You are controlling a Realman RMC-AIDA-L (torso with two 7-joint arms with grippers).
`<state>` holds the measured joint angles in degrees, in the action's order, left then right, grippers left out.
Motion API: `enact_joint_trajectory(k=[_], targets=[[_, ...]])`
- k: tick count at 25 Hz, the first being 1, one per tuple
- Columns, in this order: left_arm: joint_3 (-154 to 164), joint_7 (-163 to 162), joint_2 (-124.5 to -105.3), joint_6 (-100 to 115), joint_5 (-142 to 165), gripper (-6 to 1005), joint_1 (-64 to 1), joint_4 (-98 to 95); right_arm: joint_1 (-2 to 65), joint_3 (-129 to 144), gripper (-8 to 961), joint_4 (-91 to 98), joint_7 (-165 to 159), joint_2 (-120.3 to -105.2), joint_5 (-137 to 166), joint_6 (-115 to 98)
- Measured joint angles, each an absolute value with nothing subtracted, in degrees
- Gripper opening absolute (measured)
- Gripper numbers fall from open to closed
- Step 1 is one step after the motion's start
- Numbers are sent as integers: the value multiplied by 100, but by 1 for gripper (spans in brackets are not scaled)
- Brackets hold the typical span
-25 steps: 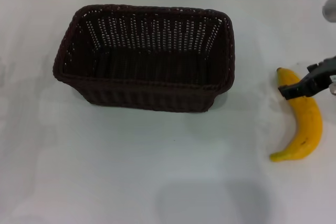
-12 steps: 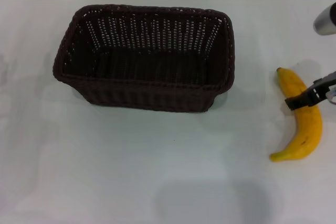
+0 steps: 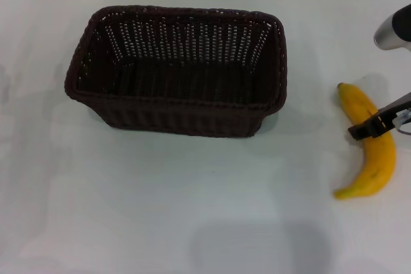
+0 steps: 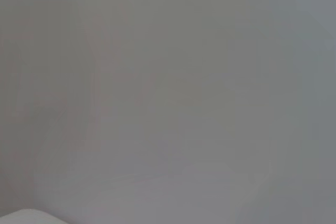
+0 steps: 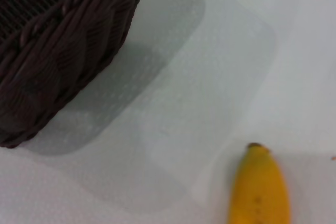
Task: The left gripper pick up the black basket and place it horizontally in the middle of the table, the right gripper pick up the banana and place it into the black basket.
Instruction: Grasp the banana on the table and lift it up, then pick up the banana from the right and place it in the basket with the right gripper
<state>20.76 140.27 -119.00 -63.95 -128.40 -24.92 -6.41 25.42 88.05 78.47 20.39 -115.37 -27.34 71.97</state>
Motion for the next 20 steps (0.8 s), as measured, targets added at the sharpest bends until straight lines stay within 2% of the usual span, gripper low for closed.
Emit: enact_joint_trajectory(k=[5, 7, 13, 20], targets=[[2074, 14027, -11905, -6396, -12840, 652, -2490, -642, 2519, 8735, 692, 7896, 2104, -11510, -2716, 7257], [2074, 14027, -11910, -6397, -12840, 652, -2488, -641, 2509, 8589, 530, 7903, 2199, -11507, -2712, 7263], [2074, 14020, -11910, -6399, -12840, 654, -2487, -636, 2486, 7886, 479, 8145, 2618, -11507, -2736, 7300], [2074, 14018, -11909, -6399, -12841, 655, -2487, -632, 2654, 7188, 479, 9036, 3524, -11509, -3555, 7039]])
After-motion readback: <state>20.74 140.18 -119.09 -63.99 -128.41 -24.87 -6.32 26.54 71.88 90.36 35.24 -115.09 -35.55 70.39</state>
